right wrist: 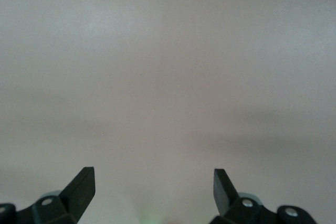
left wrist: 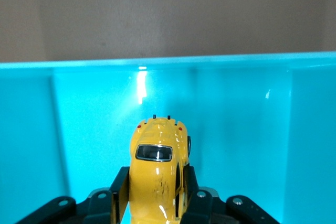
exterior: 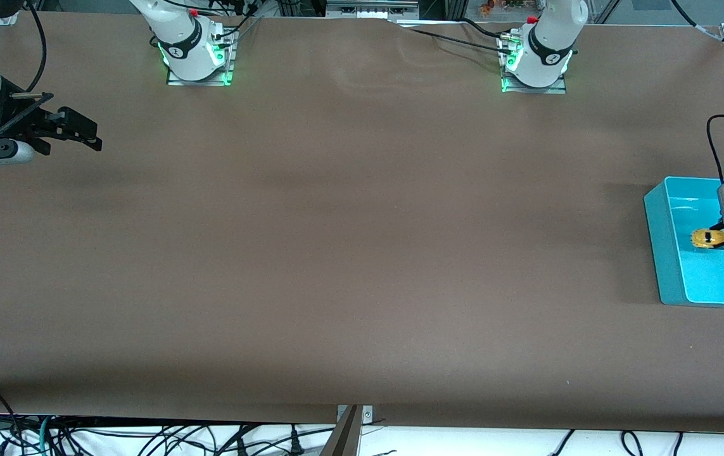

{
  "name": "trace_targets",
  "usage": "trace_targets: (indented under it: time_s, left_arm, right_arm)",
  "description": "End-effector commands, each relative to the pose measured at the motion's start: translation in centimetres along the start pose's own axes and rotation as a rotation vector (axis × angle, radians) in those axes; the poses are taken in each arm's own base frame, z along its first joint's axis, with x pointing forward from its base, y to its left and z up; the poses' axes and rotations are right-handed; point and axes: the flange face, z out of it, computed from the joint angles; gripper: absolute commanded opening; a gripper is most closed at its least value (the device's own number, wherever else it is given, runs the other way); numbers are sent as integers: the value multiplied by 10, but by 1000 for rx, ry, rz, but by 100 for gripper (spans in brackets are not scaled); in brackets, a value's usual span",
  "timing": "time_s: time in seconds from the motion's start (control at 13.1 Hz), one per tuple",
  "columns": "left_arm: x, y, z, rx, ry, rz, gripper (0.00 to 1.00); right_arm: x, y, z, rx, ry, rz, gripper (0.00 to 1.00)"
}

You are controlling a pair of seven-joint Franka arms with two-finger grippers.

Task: Wind and store yellow beetle car
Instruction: 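Lower the car into the teal bin and open the left gripper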

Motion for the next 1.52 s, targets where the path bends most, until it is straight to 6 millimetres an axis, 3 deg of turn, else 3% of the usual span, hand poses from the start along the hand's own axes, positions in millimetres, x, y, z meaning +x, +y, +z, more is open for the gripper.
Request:
trace_targets:
  time_s: [0.0, 0.23, 0.53, 0.61, 0.68, 0.76, 0.99, 1.14, 1.45]
  left_arm:
    - [-4, -8, 30, 16, -10, 15, 24]
    - [1, -4, 62, 9, 23, -27, 24]
    - [9, -6, 77, 16, 31, -33, 25]
    - [9, -5, 78, 15, 31, -33, 32]
    - [9, -8, 71, 24, 30, -31, 57]
    - [10, -13, 56, 39, 31, -25, 100]
    - [13, -21, -6, 59, 78, -28, 100]
    - [27, -29, -48, 79, 112, -87, 100]
    - [57, -32, -94, 9, 203, -491, 100]
  right_arm:
    - [-1, 0, -2, 1, -1, -2, 100]
    - [-2, 0, -1, 1, -2, -2, 100]
    - [-2, 0, -1, 1, -2, -2, 100]
    - [-2, 0, -1, 1, -2, -2, 100]
    - [-2, 0, -1, 1, -2, -2, 100]
    - [-2, 0, -1, 1, -2, -2, 100]
    - [-2, 0, -1, 1, -2, -4, 100]
    - [-2, 0, -1, 1, -2, -4, 100]
    - [-2, -1, -5, 0, 2, -4, 100]
